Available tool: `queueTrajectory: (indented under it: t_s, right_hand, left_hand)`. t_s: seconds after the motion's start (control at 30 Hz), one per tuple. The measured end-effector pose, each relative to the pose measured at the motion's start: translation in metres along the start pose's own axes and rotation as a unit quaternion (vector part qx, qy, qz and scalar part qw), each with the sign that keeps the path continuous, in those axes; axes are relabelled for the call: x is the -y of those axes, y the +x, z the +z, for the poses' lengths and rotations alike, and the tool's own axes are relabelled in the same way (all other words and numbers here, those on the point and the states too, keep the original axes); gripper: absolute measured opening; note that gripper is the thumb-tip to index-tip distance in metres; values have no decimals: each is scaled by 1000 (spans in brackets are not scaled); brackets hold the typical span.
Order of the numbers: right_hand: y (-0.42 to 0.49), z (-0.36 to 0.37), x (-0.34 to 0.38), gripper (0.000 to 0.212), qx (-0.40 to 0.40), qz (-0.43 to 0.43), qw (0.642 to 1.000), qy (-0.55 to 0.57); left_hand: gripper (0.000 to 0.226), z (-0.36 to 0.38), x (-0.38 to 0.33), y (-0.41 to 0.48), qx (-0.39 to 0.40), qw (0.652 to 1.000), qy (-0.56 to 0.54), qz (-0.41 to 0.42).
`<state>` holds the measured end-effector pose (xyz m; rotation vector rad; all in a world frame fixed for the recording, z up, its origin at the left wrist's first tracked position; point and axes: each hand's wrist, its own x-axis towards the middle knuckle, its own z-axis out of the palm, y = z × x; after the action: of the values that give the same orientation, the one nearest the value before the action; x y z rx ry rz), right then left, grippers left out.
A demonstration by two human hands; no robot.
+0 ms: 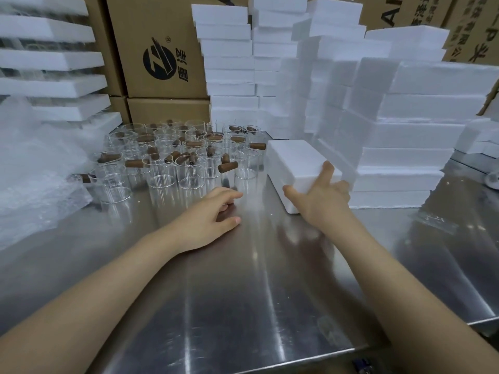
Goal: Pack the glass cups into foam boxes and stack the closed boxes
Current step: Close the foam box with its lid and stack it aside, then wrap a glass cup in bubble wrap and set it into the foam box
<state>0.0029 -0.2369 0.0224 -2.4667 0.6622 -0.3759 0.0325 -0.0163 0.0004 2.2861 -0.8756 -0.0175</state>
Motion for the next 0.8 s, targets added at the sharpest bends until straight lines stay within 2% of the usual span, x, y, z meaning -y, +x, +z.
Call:
queueTrajectory:
  t_s: [0.33, 0.63, 0.8]
  right_hand:
    - [52, 28, 27, 100, -17, -3, 1000, -10]
    - [76, 36, 35, 100, -21, -19, 1000, -9]
    - [76, 44, 33, 99, -50, -23, 998, -19]
  left_hand:
    - [39, -1, 2, 0, -3, 998, 65, 16]
    - [31, 0, 4, 2, 4, 996, 86, 18]
    - [25, -2, 7, 3, 8, 996, 87, 26]
